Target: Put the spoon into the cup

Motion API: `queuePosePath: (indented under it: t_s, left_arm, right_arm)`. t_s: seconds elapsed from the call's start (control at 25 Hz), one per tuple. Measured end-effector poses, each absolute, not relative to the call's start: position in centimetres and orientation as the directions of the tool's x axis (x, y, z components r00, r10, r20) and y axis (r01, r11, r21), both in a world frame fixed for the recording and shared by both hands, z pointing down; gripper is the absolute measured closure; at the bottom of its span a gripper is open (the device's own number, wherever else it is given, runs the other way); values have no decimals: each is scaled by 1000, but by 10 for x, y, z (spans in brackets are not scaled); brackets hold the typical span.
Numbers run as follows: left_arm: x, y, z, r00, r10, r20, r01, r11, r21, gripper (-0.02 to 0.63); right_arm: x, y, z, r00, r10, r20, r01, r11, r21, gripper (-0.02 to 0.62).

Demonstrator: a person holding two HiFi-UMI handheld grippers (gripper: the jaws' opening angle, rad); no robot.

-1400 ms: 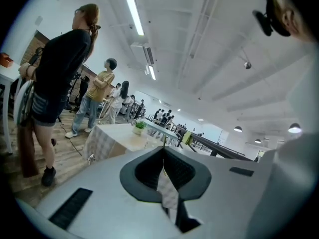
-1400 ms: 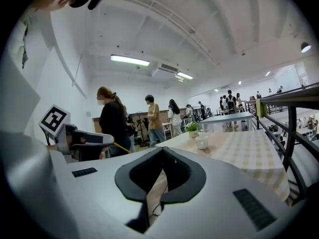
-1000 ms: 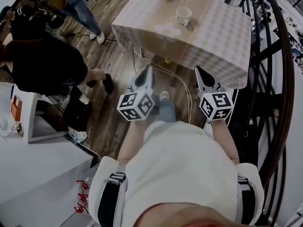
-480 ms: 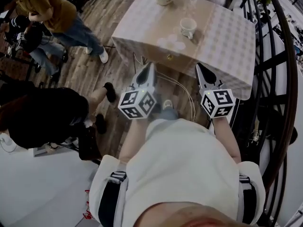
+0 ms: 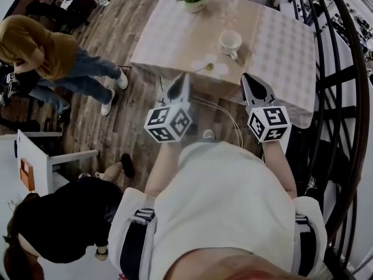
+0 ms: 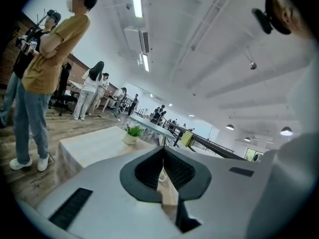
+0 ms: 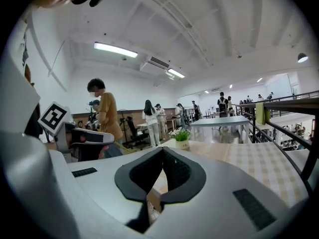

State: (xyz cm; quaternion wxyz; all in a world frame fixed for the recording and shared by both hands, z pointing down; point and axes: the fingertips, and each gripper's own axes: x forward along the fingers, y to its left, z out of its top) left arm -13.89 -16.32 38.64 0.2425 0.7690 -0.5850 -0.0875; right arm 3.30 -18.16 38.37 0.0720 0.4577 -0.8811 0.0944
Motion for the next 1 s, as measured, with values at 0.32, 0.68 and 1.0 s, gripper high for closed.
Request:
queuePosePath:
  t_s: [0.32,0.68,1.0]
  left_arm:
    - [-122,-216,408,381,-908,177,-838,-258,482,601]
    - [-105,-258,426,451,-865,222,-818,-301,490,601]
    - [-76,-295,443,485,-839,246,-806,-320,498,601]
  right_arm:
    - [46,-218,406,-510,-826,240,-859,503,-93,594]
    - [56,-235,425,-460,-836,298,-886,451,-103,595]
    - [64,-268,435,-469,-832,296,-882,461,-103,595]
